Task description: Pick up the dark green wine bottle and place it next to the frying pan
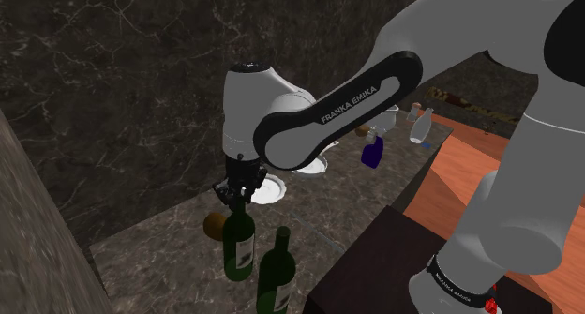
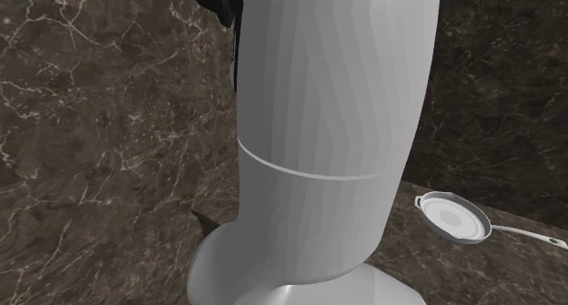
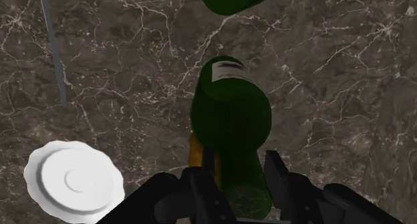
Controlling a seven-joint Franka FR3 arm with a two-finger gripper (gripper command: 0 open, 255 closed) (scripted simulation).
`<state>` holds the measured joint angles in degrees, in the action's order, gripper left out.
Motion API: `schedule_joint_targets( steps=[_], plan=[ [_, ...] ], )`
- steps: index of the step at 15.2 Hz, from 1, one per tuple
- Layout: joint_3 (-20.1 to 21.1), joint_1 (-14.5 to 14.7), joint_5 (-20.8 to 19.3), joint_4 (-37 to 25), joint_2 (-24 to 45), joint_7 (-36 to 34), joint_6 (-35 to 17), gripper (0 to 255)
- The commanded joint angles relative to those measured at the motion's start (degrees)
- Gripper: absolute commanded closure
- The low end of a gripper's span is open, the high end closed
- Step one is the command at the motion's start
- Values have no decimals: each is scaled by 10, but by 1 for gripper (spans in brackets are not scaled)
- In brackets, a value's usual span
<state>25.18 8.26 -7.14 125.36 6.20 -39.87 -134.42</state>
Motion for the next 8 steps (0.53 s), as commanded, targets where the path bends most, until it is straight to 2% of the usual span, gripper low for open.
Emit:
schedule_joint_targets(
  steps=[1, 8],
  plan=[
    [1, -1, 4, -2, -5, 3, 7, 255],
    [3, -3, 26, -25, -36, 19, 57, 255]
  ],
)
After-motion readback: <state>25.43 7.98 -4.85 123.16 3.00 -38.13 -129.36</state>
